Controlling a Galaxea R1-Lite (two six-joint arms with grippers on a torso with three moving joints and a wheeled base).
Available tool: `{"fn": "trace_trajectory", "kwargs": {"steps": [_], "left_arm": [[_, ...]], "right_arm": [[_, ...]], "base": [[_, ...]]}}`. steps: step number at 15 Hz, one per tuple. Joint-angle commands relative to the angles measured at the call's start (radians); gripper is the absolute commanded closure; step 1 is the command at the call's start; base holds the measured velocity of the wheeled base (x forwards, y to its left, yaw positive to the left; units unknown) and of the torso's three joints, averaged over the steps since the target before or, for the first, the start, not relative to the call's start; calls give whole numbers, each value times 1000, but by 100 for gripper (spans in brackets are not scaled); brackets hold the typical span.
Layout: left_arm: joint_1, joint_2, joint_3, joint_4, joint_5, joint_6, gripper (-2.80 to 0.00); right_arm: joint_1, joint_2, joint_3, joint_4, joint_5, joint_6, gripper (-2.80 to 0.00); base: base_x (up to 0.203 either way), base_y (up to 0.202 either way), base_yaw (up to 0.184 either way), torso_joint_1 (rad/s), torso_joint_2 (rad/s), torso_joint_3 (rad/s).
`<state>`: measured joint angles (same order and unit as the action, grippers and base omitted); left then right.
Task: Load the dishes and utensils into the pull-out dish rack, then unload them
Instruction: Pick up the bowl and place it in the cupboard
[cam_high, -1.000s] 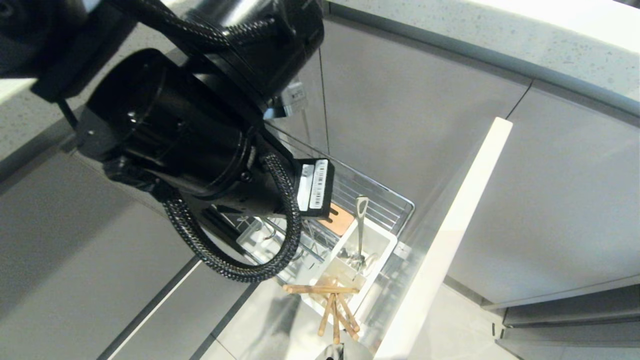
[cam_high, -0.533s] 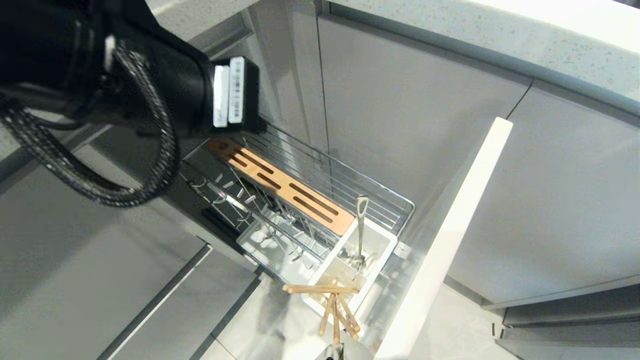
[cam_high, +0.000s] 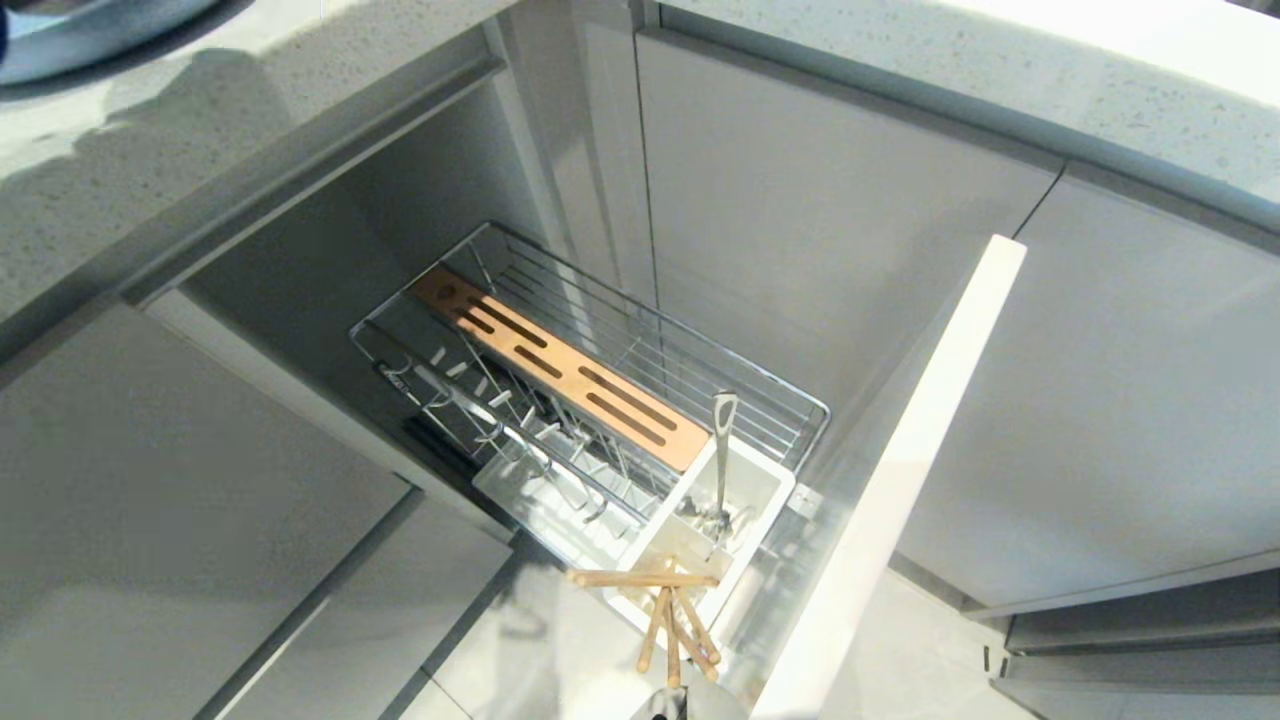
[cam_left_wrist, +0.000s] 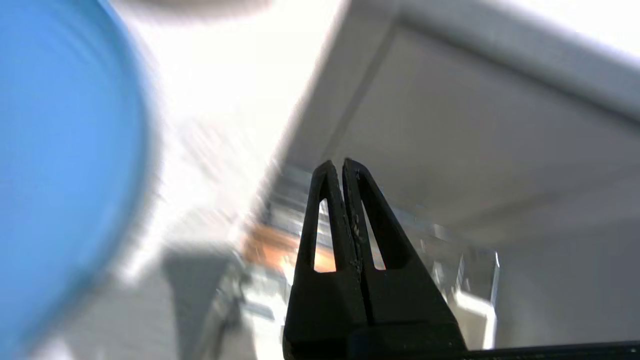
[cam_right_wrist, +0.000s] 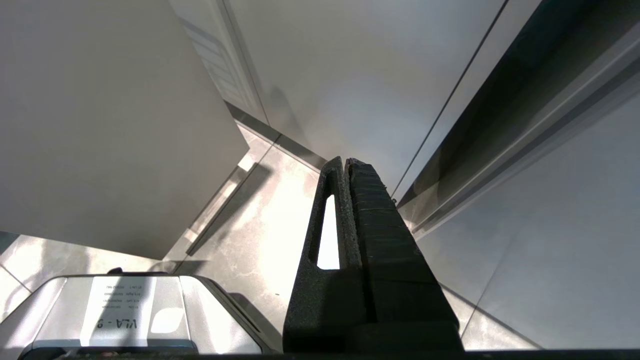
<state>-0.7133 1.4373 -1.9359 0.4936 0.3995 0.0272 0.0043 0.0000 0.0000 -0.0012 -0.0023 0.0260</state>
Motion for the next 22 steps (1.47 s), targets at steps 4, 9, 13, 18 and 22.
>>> {"fn": "trace_trajectory", "kwargs": {"steps": [4,9,13,18,22], "left_arm": [[72,-14,-1,-241,-5,75,0],[84,70,-24,-385,-4,119,0],[84,106,-26,-429,-5,126,-280],[84,117,-25,-484,-4,159,-280],[87,141,-25,-551,-2,214,-280]], "right_arm": [[0,0,2,0,-1,0,0],[0,0,1,0,0,0,0],[0,0,0,1,1,0,0],[0,0,1,0,0,0,0],[0,0,1,0,1,0,0]], "base": [[0,0,0,0,0,0],[0,0,0,0,0,0],[0,0,0,0,0,0],[0,0,0,0,0,0],[0,0,0,0,0,0]]}}
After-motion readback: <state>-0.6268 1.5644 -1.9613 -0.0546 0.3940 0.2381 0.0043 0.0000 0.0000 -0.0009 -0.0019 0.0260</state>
